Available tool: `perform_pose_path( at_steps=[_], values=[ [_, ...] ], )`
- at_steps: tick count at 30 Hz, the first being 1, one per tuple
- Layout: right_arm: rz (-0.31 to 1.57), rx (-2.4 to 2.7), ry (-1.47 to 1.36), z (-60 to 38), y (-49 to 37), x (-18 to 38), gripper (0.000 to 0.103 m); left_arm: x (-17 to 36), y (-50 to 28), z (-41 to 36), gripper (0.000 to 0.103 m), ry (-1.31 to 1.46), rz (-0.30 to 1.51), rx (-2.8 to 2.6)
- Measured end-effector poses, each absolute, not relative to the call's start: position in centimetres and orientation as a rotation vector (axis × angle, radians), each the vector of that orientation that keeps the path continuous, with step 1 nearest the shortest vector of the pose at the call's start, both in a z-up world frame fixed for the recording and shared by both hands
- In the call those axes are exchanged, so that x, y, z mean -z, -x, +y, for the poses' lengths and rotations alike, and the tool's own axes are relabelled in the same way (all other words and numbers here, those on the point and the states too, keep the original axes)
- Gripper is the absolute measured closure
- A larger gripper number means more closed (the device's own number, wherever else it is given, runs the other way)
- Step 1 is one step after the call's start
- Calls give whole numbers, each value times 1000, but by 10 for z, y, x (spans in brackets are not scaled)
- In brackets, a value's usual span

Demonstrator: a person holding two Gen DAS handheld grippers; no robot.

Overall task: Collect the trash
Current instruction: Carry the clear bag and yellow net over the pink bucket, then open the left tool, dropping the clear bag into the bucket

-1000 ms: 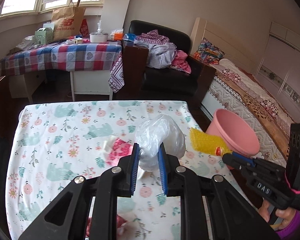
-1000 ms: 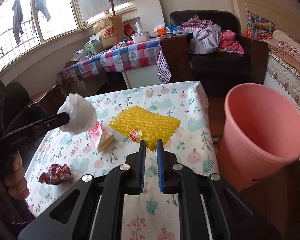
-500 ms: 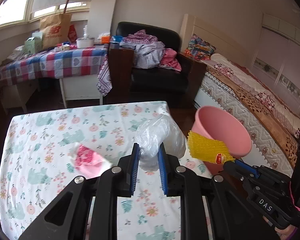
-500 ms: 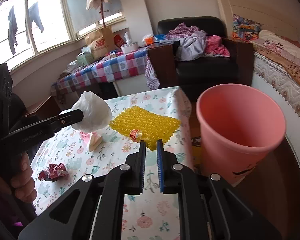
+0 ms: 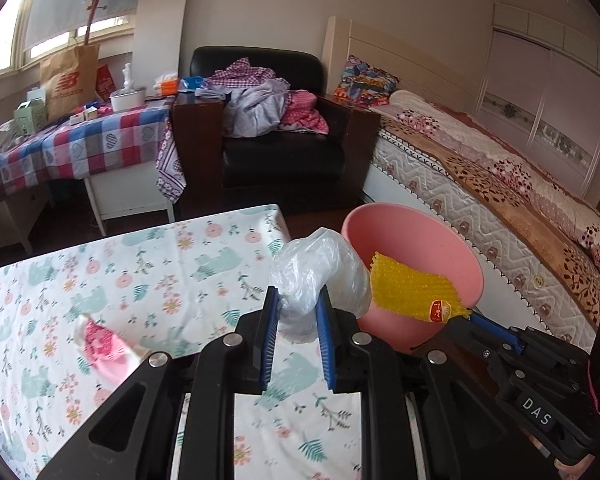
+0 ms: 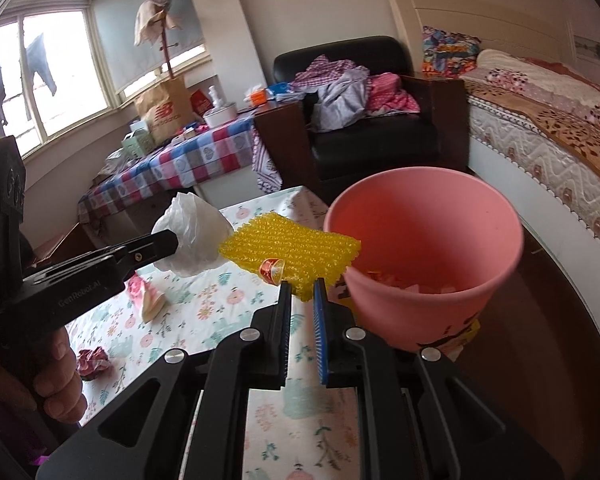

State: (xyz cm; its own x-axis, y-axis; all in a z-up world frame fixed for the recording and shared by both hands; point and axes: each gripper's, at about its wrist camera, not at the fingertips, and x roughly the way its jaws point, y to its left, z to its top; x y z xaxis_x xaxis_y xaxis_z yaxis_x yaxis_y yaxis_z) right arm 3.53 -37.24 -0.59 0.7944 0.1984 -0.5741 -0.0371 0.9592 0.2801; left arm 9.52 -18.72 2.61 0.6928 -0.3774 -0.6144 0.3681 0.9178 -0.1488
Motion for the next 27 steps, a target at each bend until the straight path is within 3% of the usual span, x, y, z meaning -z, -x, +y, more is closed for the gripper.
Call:
perform_pose_path(
  at_steps=[27],
  values=[
    [659,104,-343,-452,-54,30,92,1,-132,-289,85,-90,719,572]
  ],
)
